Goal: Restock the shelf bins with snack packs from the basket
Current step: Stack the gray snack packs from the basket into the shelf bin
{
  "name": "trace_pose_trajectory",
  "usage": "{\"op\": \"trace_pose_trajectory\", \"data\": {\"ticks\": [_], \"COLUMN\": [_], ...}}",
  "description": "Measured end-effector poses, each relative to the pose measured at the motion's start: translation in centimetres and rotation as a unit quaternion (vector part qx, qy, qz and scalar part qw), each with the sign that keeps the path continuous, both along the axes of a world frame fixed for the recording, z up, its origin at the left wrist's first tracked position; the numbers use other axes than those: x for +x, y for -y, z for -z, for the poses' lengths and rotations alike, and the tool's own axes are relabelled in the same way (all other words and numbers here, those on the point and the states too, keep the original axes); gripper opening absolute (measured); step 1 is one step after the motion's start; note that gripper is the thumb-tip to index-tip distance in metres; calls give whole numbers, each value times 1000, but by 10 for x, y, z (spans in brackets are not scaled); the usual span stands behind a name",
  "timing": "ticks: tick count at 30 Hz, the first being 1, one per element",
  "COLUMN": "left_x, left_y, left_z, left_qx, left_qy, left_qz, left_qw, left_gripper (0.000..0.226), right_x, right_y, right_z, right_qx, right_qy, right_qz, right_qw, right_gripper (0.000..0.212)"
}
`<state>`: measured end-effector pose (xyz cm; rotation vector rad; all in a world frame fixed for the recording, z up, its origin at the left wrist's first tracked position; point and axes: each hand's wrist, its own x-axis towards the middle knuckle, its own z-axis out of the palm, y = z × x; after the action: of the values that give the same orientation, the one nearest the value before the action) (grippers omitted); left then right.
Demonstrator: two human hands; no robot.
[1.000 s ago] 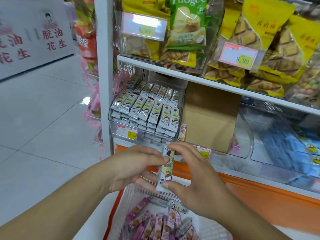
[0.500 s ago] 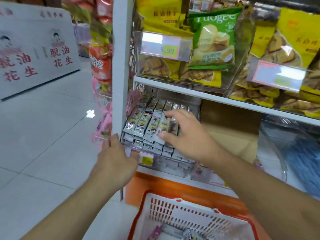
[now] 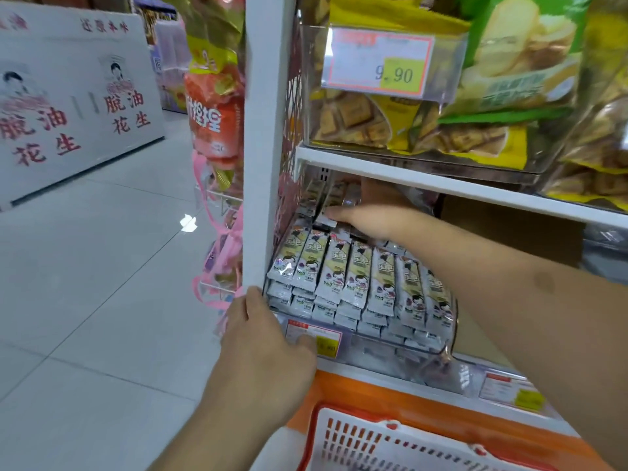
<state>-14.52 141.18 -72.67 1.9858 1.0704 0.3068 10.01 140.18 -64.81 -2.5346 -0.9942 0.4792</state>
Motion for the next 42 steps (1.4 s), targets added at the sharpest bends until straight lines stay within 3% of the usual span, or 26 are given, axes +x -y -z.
{"op": "trace_pose_trajectory", "data": {"ticks": [5, 11, 16, 20, 23, 28, 34, 38, 42], "left_x": [3, 2, 2, -3, -8, -23, -23, -18, -29], "left_y": [3, 3, 2, 5, 13, 42, 94, 125, 139], "left_z": [-3, -5, -12, -18, -25, -32, 11, 76, 143], "left_qx": [-5, -7, -12, -11, 7, 71, 63, 58, 43], "left_qy": [4, -8, -25, -36, -32, -34, -96, -172, -214], "left_qz": [-10, -5, 0, 4, 3, 21, 115, 155, 135], "left_qw": [1000, 1000, 1000, 999, 999, 997, 987, 971, 966], "left_gripper": [71, 71, 60, 69, 71, 61, 50, 60, 77], "right_x": [-1, 0, -2, -15, -37, -86, -112, -115, -115], "right_y": [-5, -5, 9, 43, 85, 181, 276, 328, 361], "right_z": [1, 6, 9, 11, 8, 21, 107, 199, 273], "right_qx": [34, 80, 97, 110, 118, 196, 123, 19, -59], "right_qy": [72, 71, 72, 75, 84, 83, -17, -119, -105], "right_qz": [-14, -31, -42, -69, -82, -135, -110, -26, -16], "right_qw": [997, 994, 992, 989, 986, 968, 986, 992, 993], "right_gripper": [79, 77, 92, 90, 75, 26, 6, 13, 14]}}
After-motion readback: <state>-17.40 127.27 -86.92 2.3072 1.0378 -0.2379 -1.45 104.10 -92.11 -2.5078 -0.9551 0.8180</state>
